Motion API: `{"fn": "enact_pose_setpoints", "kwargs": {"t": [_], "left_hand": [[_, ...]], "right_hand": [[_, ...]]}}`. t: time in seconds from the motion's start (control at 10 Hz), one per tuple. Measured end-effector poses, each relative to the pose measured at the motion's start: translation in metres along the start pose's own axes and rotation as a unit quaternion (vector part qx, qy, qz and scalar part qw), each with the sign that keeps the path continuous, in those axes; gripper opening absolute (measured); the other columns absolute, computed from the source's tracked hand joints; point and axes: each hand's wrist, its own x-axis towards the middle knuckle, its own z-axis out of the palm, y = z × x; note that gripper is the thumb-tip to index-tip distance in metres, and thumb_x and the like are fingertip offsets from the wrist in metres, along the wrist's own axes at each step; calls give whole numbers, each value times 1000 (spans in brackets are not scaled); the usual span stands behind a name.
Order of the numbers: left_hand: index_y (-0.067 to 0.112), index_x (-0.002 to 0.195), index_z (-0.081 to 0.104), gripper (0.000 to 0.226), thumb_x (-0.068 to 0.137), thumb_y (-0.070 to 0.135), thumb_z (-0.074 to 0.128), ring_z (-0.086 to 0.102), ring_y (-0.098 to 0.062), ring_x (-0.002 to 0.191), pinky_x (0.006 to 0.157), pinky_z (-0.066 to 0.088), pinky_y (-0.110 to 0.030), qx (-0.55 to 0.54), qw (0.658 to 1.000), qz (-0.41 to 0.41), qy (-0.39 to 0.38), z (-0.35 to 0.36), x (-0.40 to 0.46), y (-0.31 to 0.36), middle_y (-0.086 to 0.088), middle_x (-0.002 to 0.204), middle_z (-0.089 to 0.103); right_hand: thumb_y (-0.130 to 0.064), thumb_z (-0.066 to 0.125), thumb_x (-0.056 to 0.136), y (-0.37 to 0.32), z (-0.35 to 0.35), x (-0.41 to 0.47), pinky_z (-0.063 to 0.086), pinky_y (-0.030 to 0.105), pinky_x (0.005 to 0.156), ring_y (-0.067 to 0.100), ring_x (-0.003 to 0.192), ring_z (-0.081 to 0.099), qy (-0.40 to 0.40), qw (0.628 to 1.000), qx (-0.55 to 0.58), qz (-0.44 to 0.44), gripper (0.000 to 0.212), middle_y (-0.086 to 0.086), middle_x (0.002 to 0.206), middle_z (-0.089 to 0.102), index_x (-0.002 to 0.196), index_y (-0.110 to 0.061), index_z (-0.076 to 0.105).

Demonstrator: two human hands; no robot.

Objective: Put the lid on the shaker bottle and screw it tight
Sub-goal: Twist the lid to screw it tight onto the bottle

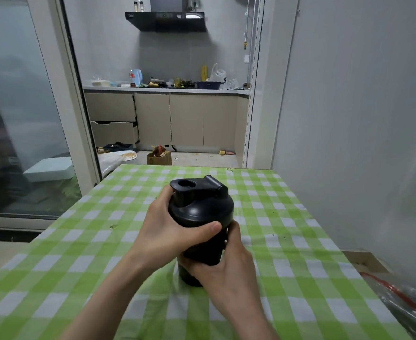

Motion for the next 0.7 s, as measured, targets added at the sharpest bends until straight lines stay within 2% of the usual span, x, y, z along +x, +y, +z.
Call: {"fn": "enact_pose_setpoints", "kwargs": {"t": [0.2,0.3,0.5,0.6,0.7], "left_hand": [[38,93,58,60,38,41,80,64,9,81,61,47,-6,-18,1000,-5,-8,0,-1,-3,31,87,68],[42,95,56,60,41,44,79,63,9,85,63,47,-6,-22,1000,-12,-6,1,-3,-5,32,91,67],[42,113,53,57,60,43,74,63,1,101,75,50,-15,-50,998,-18,-42,-7,-14,-12,22,109,67],[31,112,61,34,79,37,63,64,-6,102,80,54,-23,-88,996,-16,11,-21,-18,-18,12,110,71],[11,93,67,33,85,39,53,66,-24,85,74,55,-42,-119,987,-61,93,-33,-25,-27,-6,95,71]], "right_hand": [[-50,75,54,0,0,0,52,28,75,10,95,62,-4,1000,-10,-6,76,-23,94,60,118,-37,36],[-50,73,57,-1,1,-2,50,24,68,10,92,63,-9,1000,-17,2,76,-23,90,57,120,-40,31],[-55,67,58,-2,-4,-2,53,26,74,9,95,63,-42,999,-19,5,79,-20,104,61,125,-41,27],[-52,67,63,1,-16,-1,50,23,79,1,99,59,-76,997,-14,1,76,-23,110,58,129,-38,32],[-55,68,65,4,-28,-1,46,15,82,-11,102,51,-78,997,21,12,63,-31,112,52,121,-41,42]]}}
